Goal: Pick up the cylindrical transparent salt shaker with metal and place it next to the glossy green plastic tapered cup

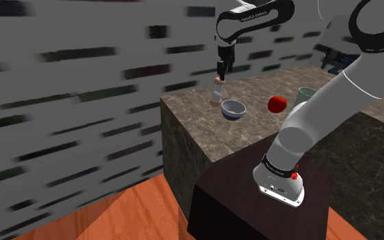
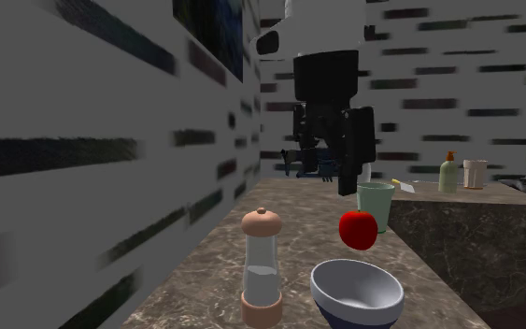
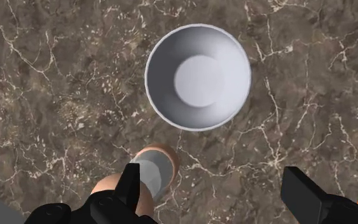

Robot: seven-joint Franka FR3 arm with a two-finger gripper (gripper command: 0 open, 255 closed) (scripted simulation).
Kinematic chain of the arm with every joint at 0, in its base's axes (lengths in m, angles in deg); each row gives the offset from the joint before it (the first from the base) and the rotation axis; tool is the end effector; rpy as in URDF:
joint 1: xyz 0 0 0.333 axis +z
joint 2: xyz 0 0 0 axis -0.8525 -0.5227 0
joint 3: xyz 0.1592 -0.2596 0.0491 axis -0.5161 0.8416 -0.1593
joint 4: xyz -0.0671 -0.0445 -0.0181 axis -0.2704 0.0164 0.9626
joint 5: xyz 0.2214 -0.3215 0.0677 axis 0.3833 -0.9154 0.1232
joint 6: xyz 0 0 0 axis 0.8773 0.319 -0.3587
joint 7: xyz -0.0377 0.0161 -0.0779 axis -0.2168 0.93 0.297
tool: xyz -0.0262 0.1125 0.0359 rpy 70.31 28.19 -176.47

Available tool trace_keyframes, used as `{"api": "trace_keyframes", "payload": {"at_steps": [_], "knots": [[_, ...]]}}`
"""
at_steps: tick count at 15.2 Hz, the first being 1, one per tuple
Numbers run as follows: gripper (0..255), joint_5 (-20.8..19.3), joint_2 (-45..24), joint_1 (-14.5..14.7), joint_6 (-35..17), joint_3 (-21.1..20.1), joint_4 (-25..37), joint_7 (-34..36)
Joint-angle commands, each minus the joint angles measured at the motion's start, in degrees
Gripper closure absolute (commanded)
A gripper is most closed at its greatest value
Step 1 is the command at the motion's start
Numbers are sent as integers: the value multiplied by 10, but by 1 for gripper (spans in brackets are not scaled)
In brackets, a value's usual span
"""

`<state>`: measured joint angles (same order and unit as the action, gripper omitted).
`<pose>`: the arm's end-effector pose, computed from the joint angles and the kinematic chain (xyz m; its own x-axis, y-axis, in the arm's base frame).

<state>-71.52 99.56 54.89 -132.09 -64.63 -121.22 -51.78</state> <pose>0.4227 -0.1538 0.4561 0.9872 0.0499 -0.1518 0.0758 -0.9826 0.1698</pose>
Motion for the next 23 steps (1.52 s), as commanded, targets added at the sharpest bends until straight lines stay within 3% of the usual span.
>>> {"api": "trace_keyframes", "payload": {"at_steps": [1, 8, 16, 23], "knots": [[0, -7, -38, -2, -21, 10, 19, -17], [0, -16, -175, -19, -82, 41, 103, -82], [0, -21, -194, -28, -140, 50, 67, -81], [0, -21, -194, -28, -140, 50, 67, -81]]}}
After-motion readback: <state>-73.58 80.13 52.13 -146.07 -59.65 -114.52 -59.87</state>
